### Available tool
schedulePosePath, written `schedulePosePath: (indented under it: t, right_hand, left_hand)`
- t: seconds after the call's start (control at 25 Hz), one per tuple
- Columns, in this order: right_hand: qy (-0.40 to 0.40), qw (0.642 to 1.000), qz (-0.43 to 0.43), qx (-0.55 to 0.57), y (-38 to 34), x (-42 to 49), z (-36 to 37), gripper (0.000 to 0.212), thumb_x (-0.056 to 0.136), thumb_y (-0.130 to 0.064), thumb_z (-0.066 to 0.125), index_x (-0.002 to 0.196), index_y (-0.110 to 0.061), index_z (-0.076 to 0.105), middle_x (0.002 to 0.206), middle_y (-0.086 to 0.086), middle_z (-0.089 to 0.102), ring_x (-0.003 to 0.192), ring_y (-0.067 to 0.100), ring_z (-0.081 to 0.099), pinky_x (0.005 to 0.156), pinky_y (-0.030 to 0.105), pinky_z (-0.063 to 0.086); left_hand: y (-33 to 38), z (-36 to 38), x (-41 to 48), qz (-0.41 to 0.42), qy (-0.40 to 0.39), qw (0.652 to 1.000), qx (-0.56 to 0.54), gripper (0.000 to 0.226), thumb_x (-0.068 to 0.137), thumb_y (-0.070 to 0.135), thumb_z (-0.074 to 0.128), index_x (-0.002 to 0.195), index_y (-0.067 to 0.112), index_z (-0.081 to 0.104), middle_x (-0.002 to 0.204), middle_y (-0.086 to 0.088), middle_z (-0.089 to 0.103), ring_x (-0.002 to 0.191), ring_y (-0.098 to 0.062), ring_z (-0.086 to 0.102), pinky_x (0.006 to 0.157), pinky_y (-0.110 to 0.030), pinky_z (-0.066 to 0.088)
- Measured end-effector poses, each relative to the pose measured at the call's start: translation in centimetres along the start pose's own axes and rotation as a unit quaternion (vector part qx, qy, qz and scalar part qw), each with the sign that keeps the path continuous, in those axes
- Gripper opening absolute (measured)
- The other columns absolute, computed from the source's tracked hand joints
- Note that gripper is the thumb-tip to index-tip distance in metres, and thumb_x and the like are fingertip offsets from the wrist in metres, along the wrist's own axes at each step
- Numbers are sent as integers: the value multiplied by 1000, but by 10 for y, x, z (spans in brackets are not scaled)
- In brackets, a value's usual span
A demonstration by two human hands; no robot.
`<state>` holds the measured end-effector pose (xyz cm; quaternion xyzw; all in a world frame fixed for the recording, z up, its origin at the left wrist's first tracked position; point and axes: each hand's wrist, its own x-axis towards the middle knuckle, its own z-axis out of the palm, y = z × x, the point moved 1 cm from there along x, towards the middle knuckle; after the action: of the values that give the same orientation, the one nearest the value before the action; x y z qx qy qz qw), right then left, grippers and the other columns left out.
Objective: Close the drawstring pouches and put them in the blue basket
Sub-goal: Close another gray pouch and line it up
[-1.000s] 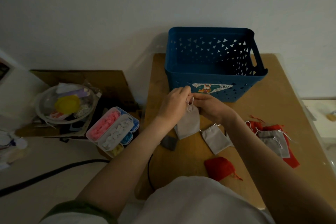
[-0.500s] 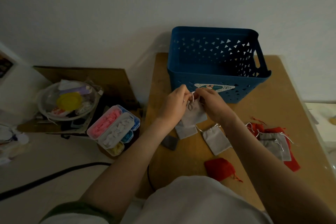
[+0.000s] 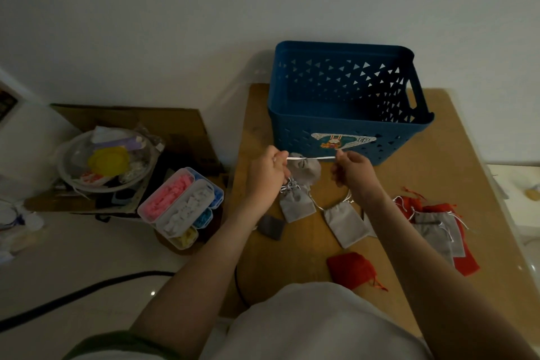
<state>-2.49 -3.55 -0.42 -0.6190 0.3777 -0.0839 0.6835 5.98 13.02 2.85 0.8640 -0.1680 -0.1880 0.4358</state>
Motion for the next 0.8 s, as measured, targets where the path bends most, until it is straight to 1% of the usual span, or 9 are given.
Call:
schedulePosePath:
  t: [0.08, 0.16, 0.28, 0.36, 0.44, 0.52, 0.6, 0.72, 0.8]
  right_hand:
    - [0, 1000, -27, -8, -7, -1, -3, 15, 101, -17, 45, 96, -7, 55, 67, 4, 52, 56, 14, 48, 49, 24, 38]
    - [-27, 997, -68, -4, -16, -3, -5, 16, 100, -14, 45, 106, -5, 57, 67, 4, 52, 55, 12, 49, 49, 22, 39]
    - [-146, 982, -112, -36, -26, -13, 8, 21, 100, -9, 41, 103, -5, 61, 71, 2, 55, 60, 8, 54, 57, 18, 46]
    - [-204, 970, -102, -88, -24, -17, 20, 21, 100, -6, 41, 99, -4, 62, 77, 4, 58, 69, 10, 57, 67, 21, 50]
    - [-225, 960, -88, -138, -20, -22, 30, 20, 98, -4, 43, 94, -4, 62, 81, 7, 60, 72, 10, 58, 72, 22, 50]
    - [-255, 954, -78, -136, -17, -27, 36, 19, 97, -2, 45, 91, -4, 62, 79, 4, 60, 69, 3, 59, 69, 16, 48]
    - [-293, 950, -58, -89, -15, -28, 38, 17, 97, -2, 45, 94, 0, 62, 79, 3, 62, 69, 3, 60, 69, 15, 49]
    - [-306, 948, -47, -79, -13, -24, 37, 13, 95, -5, 50, 97, -1, 63, 83, 5, 62, 73, 10, 57, 74, 23, 47]
    - [-299, 947, -63, -103, -14, -23, 38, 12, 94, -8, 53, 90, -8, 65, 77, 0, 61, 69, 8, 54, 70, 23, 43]
  left_hand:
    - [2, -2, 3, 17, -33, 998, 46, 23, 101, 33, 39, 92, 18, 54, 74, 3, 60, 59, -2, 53, 47, -9, 39]
    - [5, -5, 4, 22, -75, 993, 89, 26, 101, 35, 37, 91, 18, 53, 75, 3, 58, 61, -5, 54, 49, -12, 37]
    - [14, -2, 0, 25, -157, 974, 159, 31, 103, 34, 30, 89, 19, 52, 78, -1, 58, 61, -10, 54, 53, -21, 41]
    - [18, 0, -2, 42, -158, 970, 180, 34, 103, 35, 29, 87, 17, 52, 81, -7, 60, 66, -16, 57, 62, -32, 49]
    - [20, -2, -3, 67, -123, 974, 175, 27, 103, 33, 29, 91, 17, 47, 84, -7, 60, 74, -18, 59, 67, -35, 50]
    - [19, -5, -5, 89, -126, 975, 160, 19, 103, 29, 29, 94, 18, 41, 82, 0, 54, 72, -12, 55, 60, -27, 45]
    - [15, -6, -5, 77, -143, 980, 113, 15, 103, 27, 30, 99, 17, 40, 80, 5, 51, 68, -8, 52, 54, -19, 40]
    - [11, -12, -3, 33, -98, 994, -22, 10, 101, 22, 39, 103, 15, 46, 76, 1, 53, 63, -9, 53, 49, -14, 41]
    - [11, -14, -3, 4, -56, 994, -95, 8, 99, 19, 45, 104, 13, 48, 78, 0, 53, 63, -7, 53, 46, -9, 40]
